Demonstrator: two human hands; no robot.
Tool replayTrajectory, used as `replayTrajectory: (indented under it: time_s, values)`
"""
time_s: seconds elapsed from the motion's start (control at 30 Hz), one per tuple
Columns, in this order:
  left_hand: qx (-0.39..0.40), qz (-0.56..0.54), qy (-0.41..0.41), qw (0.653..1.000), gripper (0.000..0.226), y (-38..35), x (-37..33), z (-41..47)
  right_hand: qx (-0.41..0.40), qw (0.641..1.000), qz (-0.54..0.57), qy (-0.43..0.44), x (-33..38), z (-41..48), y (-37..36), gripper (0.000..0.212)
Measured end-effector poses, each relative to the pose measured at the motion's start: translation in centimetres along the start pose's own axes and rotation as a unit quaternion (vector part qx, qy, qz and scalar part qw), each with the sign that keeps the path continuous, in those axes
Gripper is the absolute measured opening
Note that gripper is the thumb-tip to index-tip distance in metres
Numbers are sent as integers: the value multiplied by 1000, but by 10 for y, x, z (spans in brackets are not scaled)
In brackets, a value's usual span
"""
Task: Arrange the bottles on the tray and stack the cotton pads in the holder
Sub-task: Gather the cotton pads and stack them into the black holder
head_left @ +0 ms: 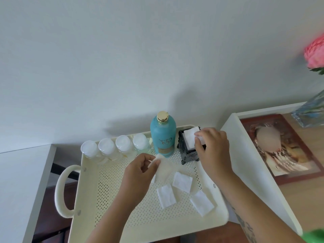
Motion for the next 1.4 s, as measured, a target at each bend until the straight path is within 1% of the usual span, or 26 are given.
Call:
replayTrajectory:
  time_s: [0.07, 0.17, 0.27, 0.33, 0.43, 0.53, 0.63, 0.77, 0.87, 0.93, 0.97, 1.03, 1.1, 1.17, 1.2, 1.3, 1.4]
  values:
    - [3, 4, -16, 1000, 8, -3, -7, 1, 29, 999, -16, 36, 2, -5, -5, 7]
    - [14, 17, -50, 999, 8, -10, -23, 4, 63, 996, -41, 52, 1, -11, -14, 15]
    - [24, 23, -78, 996, 9, -20, -44, 9, 66, 995, -34, 61, 1, -11, -15, 19]
    - [28, 24, -93, 995, 9, -27, -60, 13, 54, 997, -2, 46, -4, -10, -11, 25]
    - [42, 56, -125, 990, 8, -45, -85, 21, 24, 999, 44, -9, -19, -13, -4, 31]
    - [65, 73, -136, 986, 5, -68, -104, 32, -1, 998, 51, -40, -33, -21, 0, 29]
    - [85, 119, -144, 979, 6, -92, -113, 39, 12, 998, 43, -49, -44, -31, -3, 28]
    - [83, 233, -188, 951, 19, -110, -121, 43, 26, 998, 27, -43, -49, -36, -7, 27]
    - [72, 325, -247, 910, 33, -119, -129, 39, 27, 998, 28, -39, -49, -36, -8, 28]
    - [49, 360, -278, 889, 37, -118, -132, 32, 23, 999, 31, -38, -49, -36, -7, 28]
    - [29, 369, -287, 884, 35, -114, -133, 28, 20, 999, 32, -36, -49, -36, -7, 28]
    - [-17, 361, -297, 884, 26, -103, -136, 16, 14, 999, 33, -33, -49, -37, -7, 28]
    - [-35, 348, -320, 880, 19, -100, -133, 3, 10, 999, 31, -31, -49, -36, -7, 28]
    - [-12, 371, -348, 861, 23, -107, -124, -8, 9, 999, 31, -33, -50, -36, -8, 29]
    - [2, 383, -348, 855, 28, -110, -119, -10, 9, 999, 33, -35, -50, -36, -8, 29]
    - [22, 410, -324, 852, 44, -113, -103, -6, 8, 998, 43, -42, -51, -37, -8, 31]
    - [40, 420, -315, 850, 49, -117, -93, -1, 6, 998, 47, -41, -51, -38, -8, 31]
Point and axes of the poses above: each hand's wrist, its own z-axis towards the middle knuckle, its own y-axis out of the back of the hand, x = y × z, the point moved 9 cm from there along z, towards the middle knuckle, and after that the axes turned 6 degrees about -x, right-handed, at the moved point
